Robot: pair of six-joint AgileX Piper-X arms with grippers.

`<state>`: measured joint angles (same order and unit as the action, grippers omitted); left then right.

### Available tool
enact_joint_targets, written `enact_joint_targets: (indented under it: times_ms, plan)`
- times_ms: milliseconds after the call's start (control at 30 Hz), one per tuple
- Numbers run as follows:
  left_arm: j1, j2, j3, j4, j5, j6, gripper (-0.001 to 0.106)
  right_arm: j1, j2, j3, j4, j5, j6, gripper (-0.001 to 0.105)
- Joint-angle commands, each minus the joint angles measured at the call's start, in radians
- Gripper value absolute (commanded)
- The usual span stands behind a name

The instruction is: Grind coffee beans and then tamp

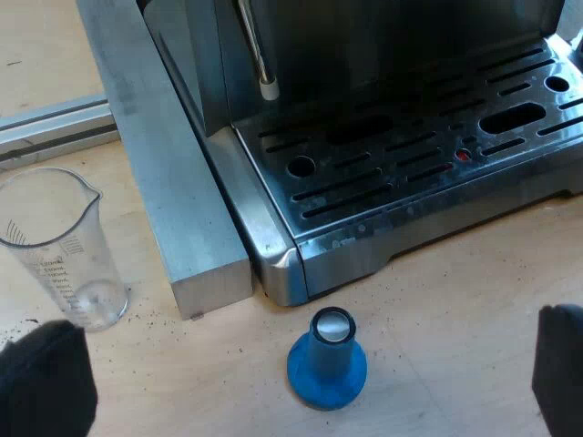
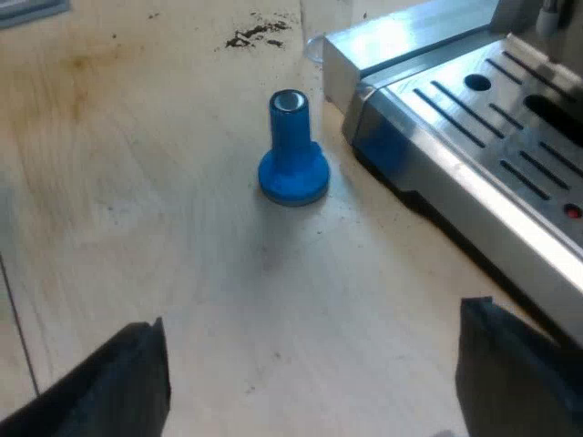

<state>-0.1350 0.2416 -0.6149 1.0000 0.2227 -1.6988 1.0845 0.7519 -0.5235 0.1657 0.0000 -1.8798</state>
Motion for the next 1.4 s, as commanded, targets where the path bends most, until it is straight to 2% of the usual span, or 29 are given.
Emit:
enact_joint_targets:
  times_ms: [33,233,467,833,967,1400]
  plan:
    - [-0.005,0.009,0.000,-0.011,0.006,0.000,0.105,0.002,0.038,0.000,-0.046,0.032,0.047,0.067]
    - [-0.027,0.075,0.000,-0.011,0.004,0.000,0.105,0.002,0.120,0.000,-0.144,0.049,0.074,0.068]
    - [-0.110,0.204,0.000,-0.020,-0.055,0.000,0.105,0.002,0.186,0.000,-0.192,0.049,0.090,0.068]
    - [-0.220,0.455,0.000,-0.134,-0.099,0.000,0.105,0.002,0.192,0.000,-0.192,0.049,0.106,0.067]
    - [-0.226,0.574,0.000,-0.195,-0.099,0.000,0.105,0.002,0.192,0.000,-0.190,0.049,0.113,0.067]
    - [-0.226,0.907,0.000,-0.289,-0.099,0.000,0.105,0.002,0.192,0.000,-0.185,0.049,0.134,0.067]
